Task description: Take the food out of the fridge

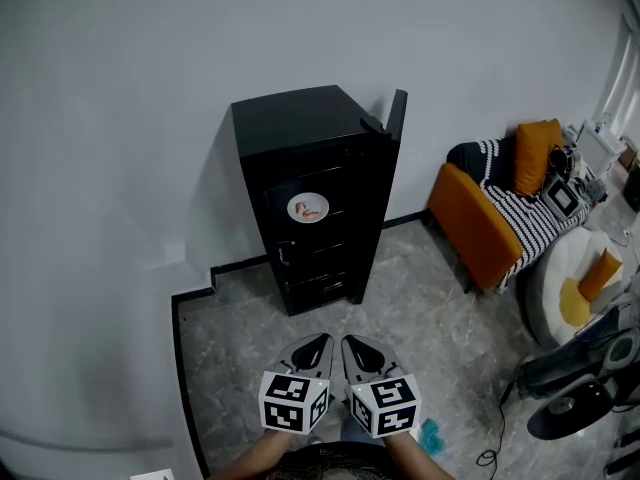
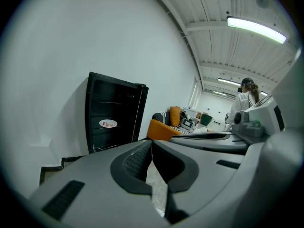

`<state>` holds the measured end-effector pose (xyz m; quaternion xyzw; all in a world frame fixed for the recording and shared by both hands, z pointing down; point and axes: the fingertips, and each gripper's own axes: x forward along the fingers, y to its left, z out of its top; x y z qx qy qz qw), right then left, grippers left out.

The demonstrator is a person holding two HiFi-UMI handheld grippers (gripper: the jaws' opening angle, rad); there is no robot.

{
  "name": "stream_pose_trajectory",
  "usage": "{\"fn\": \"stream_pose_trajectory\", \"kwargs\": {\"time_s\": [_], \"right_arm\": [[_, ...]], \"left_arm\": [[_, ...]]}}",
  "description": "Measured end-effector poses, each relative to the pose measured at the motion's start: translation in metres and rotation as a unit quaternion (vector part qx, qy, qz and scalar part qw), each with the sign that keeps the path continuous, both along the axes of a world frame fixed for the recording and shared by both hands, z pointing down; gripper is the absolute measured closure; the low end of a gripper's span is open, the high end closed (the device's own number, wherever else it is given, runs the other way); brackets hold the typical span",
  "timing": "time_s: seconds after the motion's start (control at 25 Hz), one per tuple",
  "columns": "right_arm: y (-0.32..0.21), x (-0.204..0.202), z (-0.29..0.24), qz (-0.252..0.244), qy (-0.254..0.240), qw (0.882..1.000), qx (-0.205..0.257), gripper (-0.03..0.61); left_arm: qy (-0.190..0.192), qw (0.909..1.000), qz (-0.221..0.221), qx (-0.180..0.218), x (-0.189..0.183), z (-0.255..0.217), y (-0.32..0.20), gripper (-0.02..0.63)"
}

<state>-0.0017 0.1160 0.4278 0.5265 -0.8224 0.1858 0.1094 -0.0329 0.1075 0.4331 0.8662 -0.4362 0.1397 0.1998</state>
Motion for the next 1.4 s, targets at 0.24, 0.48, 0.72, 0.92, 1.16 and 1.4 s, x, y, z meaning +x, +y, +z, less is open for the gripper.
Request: {"fn": "stream_pose_trajectory", "kwargs": {"time_s": [0.24, 0.48, 0.72, 0.92, 1.16, 1.4], "right_arm": [[-0.052, 0.026, 0.002, -0.015, -0.004, 1.0, -0.001, 0.555], [-0.107, 0.056, 0.0, -0.025, -0.01, 1.0, -0.004, 0.555], [-0.147, 0.077, 0.005, -0.043, -0.021, 0.999, -0.01, 0.556], [-0.172, 0.089, 0.004, -0.062, -0.028, 0.998, -0.006, 0.555], [-0.19, 0.093, 0.003, -0.08, -0.03, 0.996, -0.003, 0.555], [-0.202, 0.091, 0.01, -0.094, -0.021, 0.995, -0.009, 0.555]], "left_arm": [[0.001, 0.9996, -0.026, -0.004, 0.022, 0.005, -0.056, 0.598], [0.004, 0.9983, -0.057, -0.007, 0.044, 0.006, -0.112, 0.598], [0.021, 0.9971, -0.074, 0.0, 0.064, 0.007, -0.151, 0.599], [0.051, 0.9941, -0.095, -0.005, 0.076, 0.009, -0.176, 0.6], [0.068, 0.9909, -0.116, -0.009, 0.081, 0.015, -0.193, 0.6], [0.129, 0.9821, -0.134, -0.028, 0.08, 0.027, -0.212, 0.6]]}}
